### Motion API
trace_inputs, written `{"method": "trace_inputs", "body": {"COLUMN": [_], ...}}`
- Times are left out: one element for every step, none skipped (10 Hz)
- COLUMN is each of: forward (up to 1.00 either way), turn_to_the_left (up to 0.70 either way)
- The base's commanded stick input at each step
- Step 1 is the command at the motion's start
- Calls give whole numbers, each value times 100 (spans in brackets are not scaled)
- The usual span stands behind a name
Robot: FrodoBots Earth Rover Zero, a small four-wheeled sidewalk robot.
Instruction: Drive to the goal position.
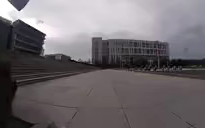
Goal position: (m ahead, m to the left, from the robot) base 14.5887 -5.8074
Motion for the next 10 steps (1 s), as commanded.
{"method": "trace_inputs", "body": {"forward": [70,70,70,70,70,70,70,70,70,70], "turn_to_the_left": [0,0,0,0,0,0,0,0,0,0]}}
